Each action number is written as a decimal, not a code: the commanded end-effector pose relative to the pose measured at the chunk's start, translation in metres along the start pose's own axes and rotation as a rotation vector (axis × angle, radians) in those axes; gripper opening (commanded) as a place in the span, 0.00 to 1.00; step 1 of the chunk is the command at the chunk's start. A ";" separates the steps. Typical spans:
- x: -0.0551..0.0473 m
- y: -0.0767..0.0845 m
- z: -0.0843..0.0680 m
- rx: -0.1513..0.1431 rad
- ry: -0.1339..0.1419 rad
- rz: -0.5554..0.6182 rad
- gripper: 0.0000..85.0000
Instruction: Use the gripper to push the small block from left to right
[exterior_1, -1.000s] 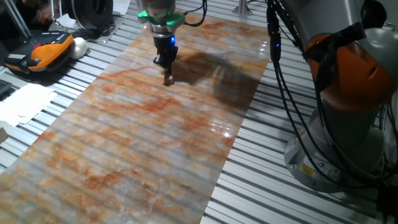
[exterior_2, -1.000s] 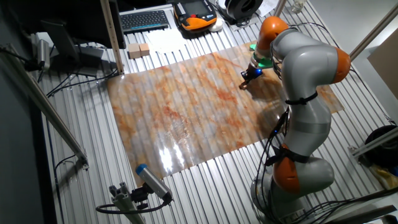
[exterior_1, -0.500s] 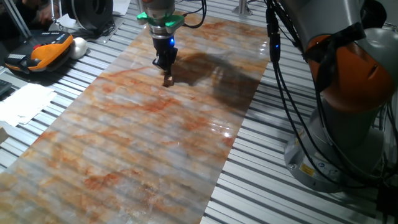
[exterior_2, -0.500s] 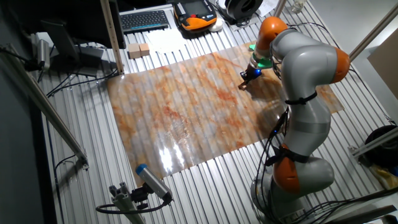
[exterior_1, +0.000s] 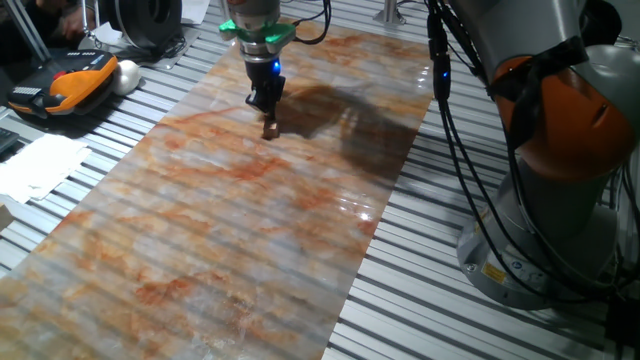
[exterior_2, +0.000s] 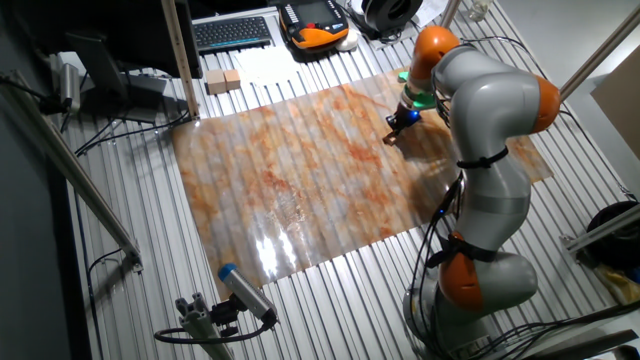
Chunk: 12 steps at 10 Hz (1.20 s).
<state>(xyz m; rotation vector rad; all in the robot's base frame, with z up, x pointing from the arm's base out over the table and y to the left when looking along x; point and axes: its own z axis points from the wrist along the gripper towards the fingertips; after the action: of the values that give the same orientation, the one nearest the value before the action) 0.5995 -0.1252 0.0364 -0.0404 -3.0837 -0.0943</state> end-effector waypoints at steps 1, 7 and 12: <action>0.000 0.000 0.000 0.004 0.008 -0.003 0.00; 0.008 0.005 -0.001 0.008 0.031 -0.009 0.00; 0.011 0.009 0.002 -0.002 0.030 -0.003 0.00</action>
<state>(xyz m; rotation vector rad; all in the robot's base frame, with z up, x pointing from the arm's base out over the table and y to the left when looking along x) 0.5887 -0.1157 0.0349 -0.0367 -3.0537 -0.0982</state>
